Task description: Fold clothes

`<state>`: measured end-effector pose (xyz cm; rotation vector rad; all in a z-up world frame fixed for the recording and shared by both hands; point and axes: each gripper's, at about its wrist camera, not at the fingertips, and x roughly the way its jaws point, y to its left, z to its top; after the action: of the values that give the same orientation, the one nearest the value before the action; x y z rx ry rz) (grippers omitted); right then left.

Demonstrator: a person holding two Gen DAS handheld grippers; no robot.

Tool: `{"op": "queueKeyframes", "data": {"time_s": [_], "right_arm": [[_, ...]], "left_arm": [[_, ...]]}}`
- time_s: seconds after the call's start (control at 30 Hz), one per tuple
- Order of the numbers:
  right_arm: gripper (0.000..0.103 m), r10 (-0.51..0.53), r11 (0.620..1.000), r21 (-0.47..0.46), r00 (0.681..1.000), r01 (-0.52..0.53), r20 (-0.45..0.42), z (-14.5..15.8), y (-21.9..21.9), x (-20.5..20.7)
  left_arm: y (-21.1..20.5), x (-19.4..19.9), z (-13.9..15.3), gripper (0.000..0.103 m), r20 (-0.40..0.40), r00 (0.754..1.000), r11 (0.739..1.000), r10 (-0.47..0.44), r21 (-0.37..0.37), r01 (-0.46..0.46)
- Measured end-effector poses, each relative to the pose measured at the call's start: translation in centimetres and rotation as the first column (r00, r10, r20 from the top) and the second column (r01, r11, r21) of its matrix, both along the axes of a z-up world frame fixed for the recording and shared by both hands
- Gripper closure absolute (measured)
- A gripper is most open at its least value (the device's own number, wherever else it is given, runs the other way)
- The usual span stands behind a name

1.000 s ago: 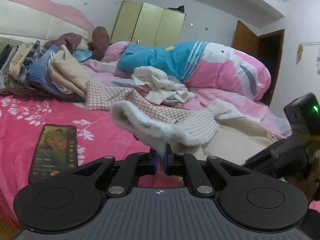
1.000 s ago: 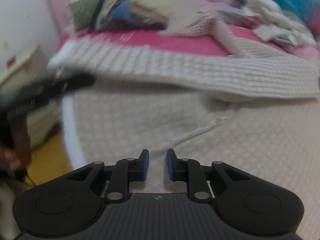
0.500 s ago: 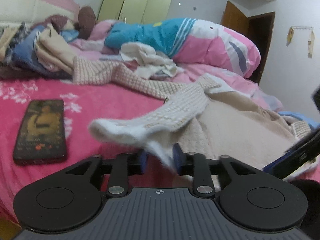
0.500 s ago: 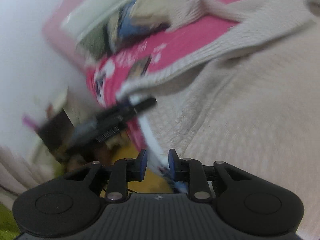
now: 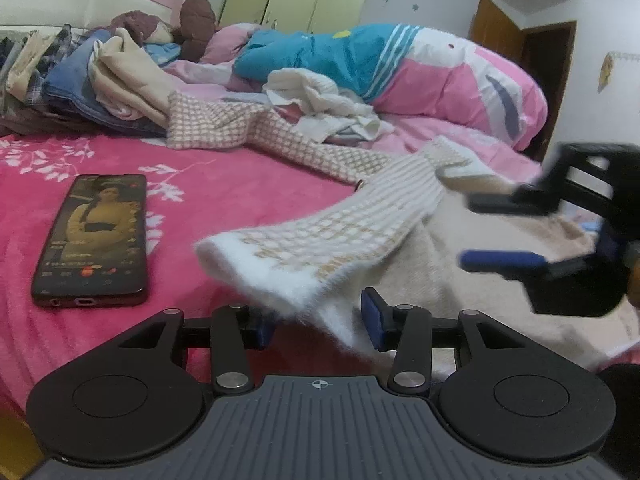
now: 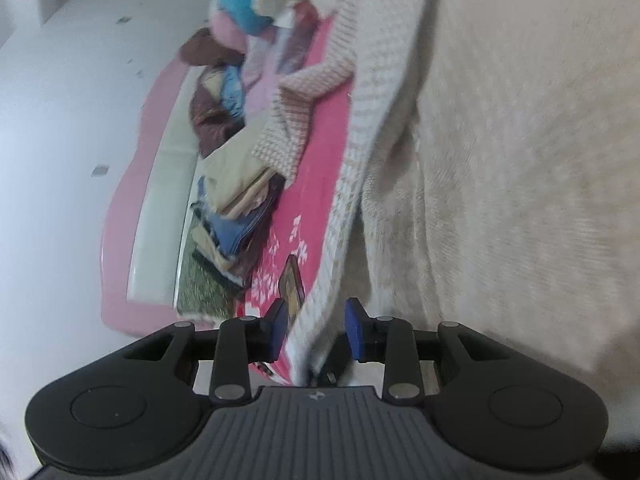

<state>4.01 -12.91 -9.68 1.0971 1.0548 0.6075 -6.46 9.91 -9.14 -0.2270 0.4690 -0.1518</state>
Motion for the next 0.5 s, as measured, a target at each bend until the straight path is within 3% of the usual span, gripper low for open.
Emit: {"op": "queueKeyframes", "data": {"time_s": [0.23, 0.37, 0.5], "right_arm": [[0.07, 0.035, 0.995, -0.091, 0.996, -0.043, -0.083, -2.5, 4.3, 3.4], [0.073, 0.02, 0.994, -0.106, 0.998, -0.027, -0.067, -2.7, 4.9, 4.0], [0.084, 0.001, 0.994, -0.106, 0.999, -0.005, -0.046, -2.7, 4.9, 4.4]], "left_arm": [[-0.1, -0.1, -0.4, 0.059, 0.01, 1.0, 0.999, -0.011, 0.046, 0.011], [-0.4, -0.3, -0.7, 0.059, 0.021, 1.0, 0.997, -0.016, 0.071, 0.015], [-0.6, -0.3, -0.7, 0.058, 0.029, 0.999, 0.996, -0.02, 0.085, 0.017]]}}
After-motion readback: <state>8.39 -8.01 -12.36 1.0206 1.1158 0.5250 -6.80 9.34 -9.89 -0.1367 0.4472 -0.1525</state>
